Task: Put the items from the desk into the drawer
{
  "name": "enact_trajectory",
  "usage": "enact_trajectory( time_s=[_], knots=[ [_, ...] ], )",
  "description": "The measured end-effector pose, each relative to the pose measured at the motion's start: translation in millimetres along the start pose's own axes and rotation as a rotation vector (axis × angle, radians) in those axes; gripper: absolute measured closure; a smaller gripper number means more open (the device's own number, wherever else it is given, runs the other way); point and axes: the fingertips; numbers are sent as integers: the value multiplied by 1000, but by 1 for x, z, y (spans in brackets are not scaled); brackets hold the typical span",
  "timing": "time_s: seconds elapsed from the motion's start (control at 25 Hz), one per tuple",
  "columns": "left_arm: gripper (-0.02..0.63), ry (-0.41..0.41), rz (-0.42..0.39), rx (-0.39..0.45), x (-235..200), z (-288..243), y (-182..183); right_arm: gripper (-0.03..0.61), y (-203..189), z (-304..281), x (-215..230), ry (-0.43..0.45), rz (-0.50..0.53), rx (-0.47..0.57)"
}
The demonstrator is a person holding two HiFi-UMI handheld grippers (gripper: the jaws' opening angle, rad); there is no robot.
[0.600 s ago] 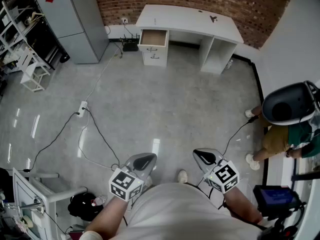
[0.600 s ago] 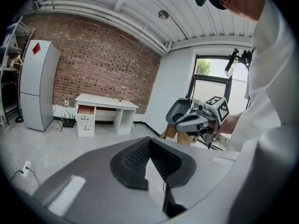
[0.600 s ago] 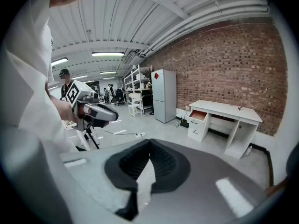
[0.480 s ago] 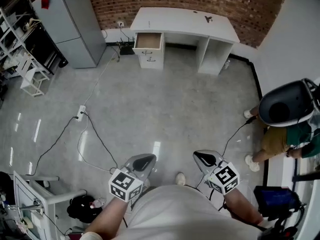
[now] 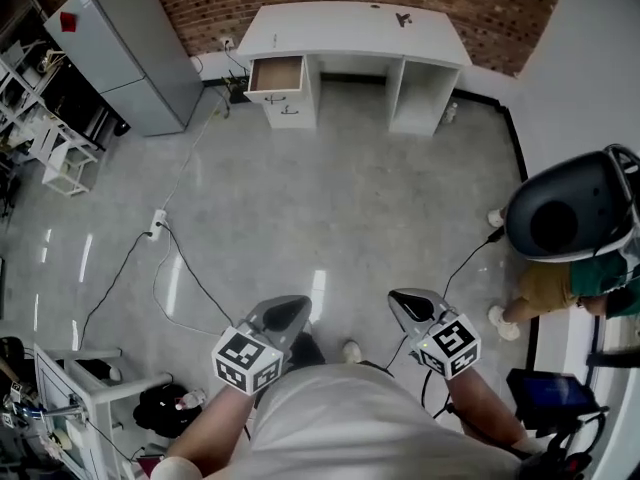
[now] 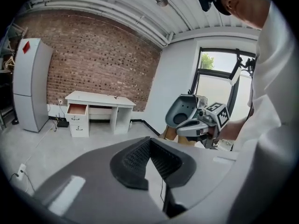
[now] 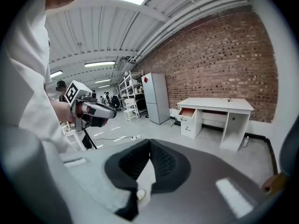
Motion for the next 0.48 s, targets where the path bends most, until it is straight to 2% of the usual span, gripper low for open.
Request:
enact_trajectory(
  time_s=[0.2, 0.36, 0.48],
  knots=[
    [606, 14, -45, -22, -36, -40, 24, 564, 19, -35, 47, -10, -10, 18],
    [604, 20, -43, -19, -94, -81, 44, 535, 46, -73, 88, -46, -14, -3],
    [590, 16, -54, -19, -144, -108, 80, 525, 85, -102, 122, -70, -35, -6]
  ],
)
Point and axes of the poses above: the fingertips, and each gripper's own axes: z backward along the fingers, x to its right, y out of its top, and after that the axes turned 14 degrees about -x, right-handed
